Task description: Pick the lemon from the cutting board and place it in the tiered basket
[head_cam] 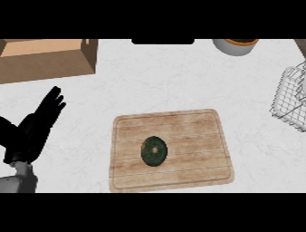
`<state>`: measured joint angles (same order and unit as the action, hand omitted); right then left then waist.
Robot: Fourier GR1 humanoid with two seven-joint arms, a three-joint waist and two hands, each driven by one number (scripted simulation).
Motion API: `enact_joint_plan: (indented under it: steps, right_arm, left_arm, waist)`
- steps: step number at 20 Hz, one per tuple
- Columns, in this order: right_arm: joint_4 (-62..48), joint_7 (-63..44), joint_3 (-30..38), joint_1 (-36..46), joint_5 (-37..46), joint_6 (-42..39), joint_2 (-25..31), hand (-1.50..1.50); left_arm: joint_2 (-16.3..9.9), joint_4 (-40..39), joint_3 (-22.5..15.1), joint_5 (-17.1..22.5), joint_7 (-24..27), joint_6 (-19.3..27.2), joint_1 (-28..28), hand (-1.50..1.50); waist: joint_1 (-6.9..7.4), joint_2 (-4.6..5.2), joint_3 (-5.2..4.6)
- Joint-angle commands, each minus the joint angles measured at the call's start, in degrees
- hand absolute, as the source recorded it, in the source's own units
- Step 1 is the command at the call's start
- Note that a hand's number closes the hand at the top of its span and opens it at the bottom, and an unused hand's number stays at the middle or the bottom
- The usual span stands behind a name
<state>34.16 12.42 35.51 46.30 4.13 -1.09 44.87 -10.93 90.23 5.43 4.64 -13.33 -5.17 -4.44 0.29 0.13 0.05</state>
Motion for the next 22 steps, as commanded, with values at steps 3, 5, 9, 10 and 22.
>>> enact_joint_plan:
  steps: [3,5,9,10,22]
  right_arm:
    - [-3.91,2.40,7.97,-3.68,-5.89,-1.70,8.15,-1.50]
    - [-8.91,1.66,9.33,-1.23,-5.79,-1.03,13.00,-1.50]
    - [-12.59,0.88,12.52,-4.93,-8.15,-5.13,20.05,-1.50]
    - [-13.75,1.76,14.02,-7.20,-9.14,-6.66,21.42,-1.50]
    - [-22.05,8.93,19.66,-19.43,-12.71,-19.04,32.45,-1.50]
  left_arm:
    - [1.41,-0.32,-0.26,-0.27,1.65,0.46,0.73,0.00]
    - [-0.11,0.35,-0.16,0.27,0.19,-1.14,0.54,0.00]
    - [0.64,0.01,-0.21,-0.39,-0.32,0.16,-0.81,0.00]
    - [-1.45,-0.15,1.96,1.19,-0.74,-1.13,-1.55,0.00]
    - [-1.07,0.28,2.01,2.37,-0.48,-2.51,0.16,0.00]
  waist:
    - [-0.13,0.05,0.03]
    - [0.96,0.45,0.11]
    - [0.31,0.38,0.12]
    - [0.04,0.36,0.15]
    - [0.10,0.43,0.41]
